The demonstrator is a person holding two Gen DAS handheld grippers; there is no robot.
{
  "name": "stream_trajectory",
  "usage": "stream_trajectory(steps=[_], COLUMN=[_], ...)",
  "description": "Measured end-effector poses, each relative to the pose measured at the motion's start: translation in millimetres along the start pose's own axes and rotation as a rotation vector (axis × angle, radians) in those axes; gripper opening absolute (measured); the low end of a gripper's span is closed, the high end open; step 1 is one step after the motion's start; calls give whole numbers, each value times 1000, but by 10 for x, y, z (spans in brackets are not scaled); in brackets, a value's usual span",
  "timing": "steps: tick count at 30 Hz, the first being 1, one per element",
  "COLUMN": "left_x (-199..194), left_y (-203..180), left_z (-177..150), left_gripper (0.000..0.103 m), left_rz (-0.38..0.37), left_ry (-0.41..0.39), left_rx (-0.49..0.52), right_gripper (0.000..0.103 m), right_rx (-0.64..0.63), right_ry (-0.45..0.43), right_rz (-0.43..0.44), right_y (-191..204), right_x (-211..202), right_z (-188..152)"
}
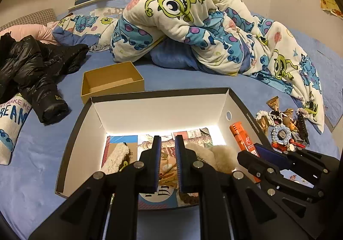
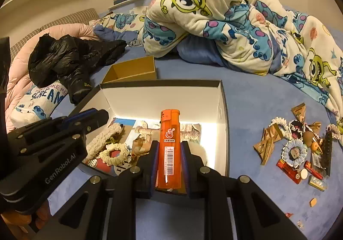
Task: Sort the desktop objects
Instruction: 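Lower both lighters into the shoebox and open both tools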
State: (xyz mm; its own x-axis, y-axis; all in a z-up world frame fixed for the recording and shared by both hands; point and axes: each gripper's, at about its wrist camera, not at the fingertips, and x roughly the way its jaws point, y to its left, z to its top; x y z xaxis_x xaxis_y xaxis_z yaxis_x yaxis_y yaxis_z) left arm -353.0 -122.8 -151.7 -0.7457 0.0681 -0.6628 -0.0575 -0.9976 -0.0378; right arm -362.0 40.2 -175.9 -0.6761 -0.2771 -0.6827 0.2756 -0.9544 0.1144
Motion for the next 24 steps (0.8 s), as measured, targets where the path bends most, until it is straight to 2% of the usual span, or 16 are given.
stream_trajectory(steps=[3,4,5,6,7,9,11,12,20,24], left_x=[6,11,11,-4,-32,-108,-153,-169,-184,-188], left_y=[-15,-25,-31,-32,-26,6,27,27,-11,-40], left_z=[1,1,4,1,-4,3,24,26,41,47], left_gripper=[16,30,42,64,75,79,86,90,90,91], left_rz=[30,56,82,120,154,167,171,175,176,171], left_ry=[-4,-2,-3,-14,-32,-68,-79,-84,-80,-84], left_rx=[16,23,28,27,28,28,21,20,36,40], right_gripper=[21,25,39,48,58,60,72,73,78,78], right_rx=[-4,-2,1,6,13,25,44,50,40,61], right_ry=[5,3,-1,-1,-5,-17,-21,-25,-52,-55], right_rz=[-4,-6,-6,-2,0,-8,3,-6,-58,-42], right_y=[-14,-19,-22,-30,-40,-67,-111,-125,-158,-205], right_x=[23,23,19,17,8,-22,-44,-58,-179,-206], right_z=[-12,-12,-11,-9,1,12,34,46,109,120])
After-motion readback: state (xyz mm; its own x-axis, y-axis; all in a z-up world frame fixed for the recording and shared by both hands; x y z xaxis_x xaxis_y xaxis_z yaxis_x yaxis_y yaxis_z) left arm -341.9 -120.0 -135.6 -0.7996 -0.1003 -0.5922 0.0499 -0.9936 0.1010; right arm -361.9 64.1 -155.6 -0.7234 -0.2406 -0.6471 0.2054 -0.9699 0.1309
